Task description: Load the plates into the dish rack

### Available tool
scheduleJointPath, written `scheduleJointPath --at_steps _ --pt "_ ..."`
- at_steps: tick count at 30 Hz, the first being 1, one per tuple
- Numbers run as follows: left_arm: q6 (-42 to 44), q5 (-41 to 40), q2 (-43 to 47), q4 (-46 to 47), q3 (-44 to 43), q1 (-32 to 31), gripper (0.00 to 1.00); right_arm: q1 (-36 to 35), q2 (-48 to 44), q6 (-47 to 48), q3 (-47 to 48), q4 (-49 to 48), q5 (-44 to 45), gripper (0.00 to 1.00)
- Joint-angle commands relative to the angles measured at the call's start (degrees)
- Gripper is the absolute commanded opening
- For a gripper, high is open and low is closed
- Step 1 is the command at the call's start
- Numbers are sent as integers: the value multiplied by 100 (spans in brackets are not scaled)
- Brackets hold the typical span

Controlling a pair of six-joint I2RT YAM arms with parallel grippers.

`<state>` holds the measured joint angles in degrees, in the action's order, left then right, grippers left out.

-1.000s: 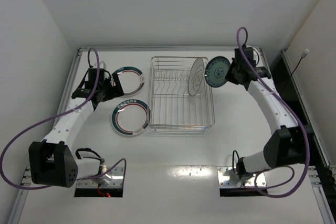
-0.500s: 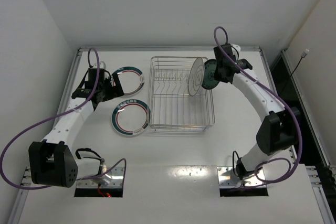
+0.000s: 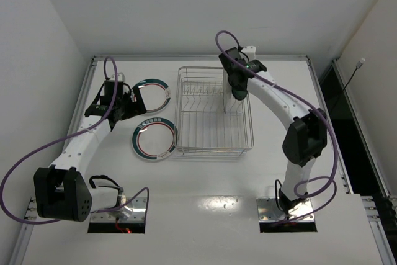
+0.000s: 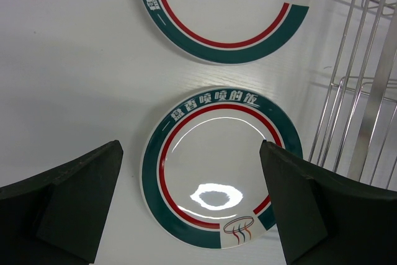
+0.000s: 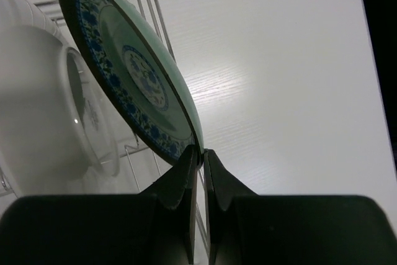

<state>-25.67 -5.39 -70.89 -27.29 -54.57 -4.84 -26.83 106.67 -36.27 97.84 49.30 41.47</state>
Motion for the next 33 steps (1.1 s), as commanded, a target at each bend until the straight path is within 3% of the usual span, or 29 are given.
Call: scheduleJointPath --at_steps 1,8,21,33 --pt "80 20 23 136 -204 -34 91 -165 -32 -126 156 405 651 0" --pt "80 20 23 136 -204 -34 91 -60 -489 -74 -187 212 766 0" --pt "80 20 23 136 -204 -34 91 -59 -542 -126 -371 45 616 0" --pt "80 20 23 136 -204 -34 91 -59 257 -73 -2 273 397 0"
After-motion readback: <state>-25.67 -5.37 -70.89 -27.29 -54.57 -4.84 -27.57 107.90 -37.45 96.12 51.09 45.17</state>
